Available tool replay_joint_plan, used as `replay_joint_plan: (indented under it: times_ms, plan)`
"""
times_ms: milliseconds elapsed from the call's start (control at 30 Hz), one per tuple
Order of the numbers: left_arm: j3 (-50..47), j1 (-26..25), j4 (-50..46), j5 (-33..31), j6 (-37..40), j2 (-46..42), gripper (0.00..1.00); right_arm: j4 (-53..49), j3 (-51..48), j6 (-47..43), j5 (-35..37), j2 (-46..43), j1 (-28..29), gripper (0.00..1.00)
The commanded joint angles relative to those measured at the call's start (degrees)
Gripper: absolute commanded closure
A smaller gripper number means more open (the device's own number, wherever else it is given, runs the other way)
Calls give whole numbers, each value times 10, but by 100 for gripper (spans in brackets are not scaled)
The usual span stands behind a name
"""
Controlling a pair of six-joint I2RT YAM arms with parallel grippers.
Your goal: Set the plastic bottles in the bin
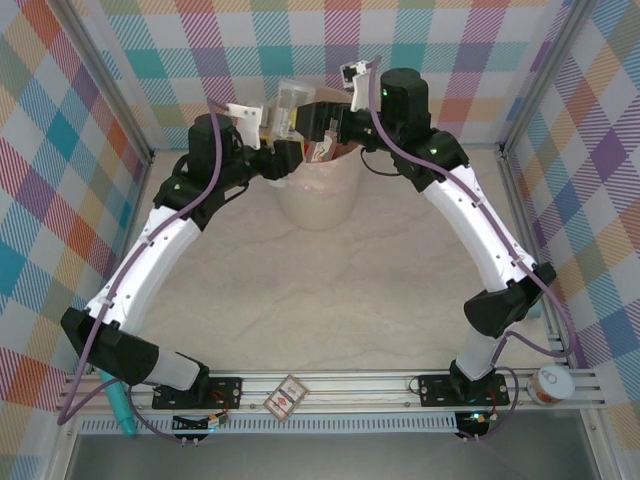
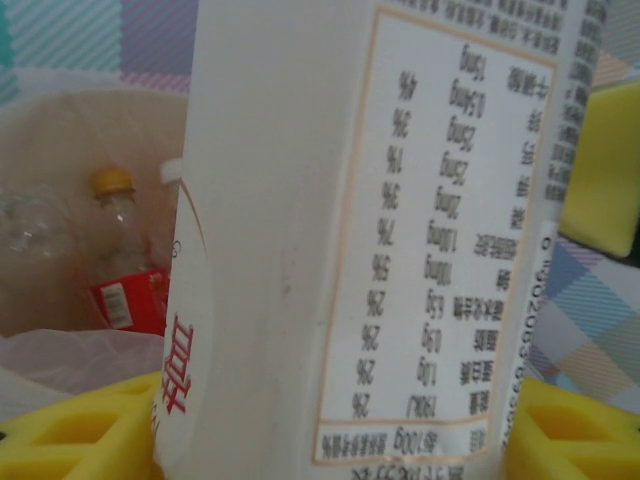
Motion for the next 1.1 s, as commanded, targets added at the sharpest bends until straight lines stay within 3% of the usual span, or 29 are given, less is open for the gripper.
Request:
replay_joint_plan:
  times_ms: [0, 233, 367, 500, 567, 633, 767, 900, 1067]
  plan:
    - [9, 3, 34, 61, -12, -4, 42, 24, 15, 14, -27, 21, 0, 0]
    - [-11, 3, 78, 86, -27, -17, 43, -113, 154, 4, 61, 106, -1, 0]
    - [-16, 3, 79, 104, -27, -16, 44, -83, 158, 21, 33, 125, -9, 1]
    - [-24, 3, 80, 95, -30, -14, 43, -62, 156, 28, 41, 134, -11, 14]
    - [-29, 3, 78, 84, -28, -19, 38, -45, 144, 29, 47, 129, -12, 21]
    - [-32, 4, 78, 73, -29, -24, 26, -16, 129, 35, 54, 123, -16, 30]
    - [-46, 5, 62, 35, -46, -45, 0, 39, 125, 37, 79, 127, -28, 34]
    - [-98, 13, 21, -53, -96, -96, 0, 117, 114, -1, 142, 136, -33, 38]
    - [-166, 29, 22, -62, -189, -117, 0, 270, 91, -42, 180, 163, -34, 40]
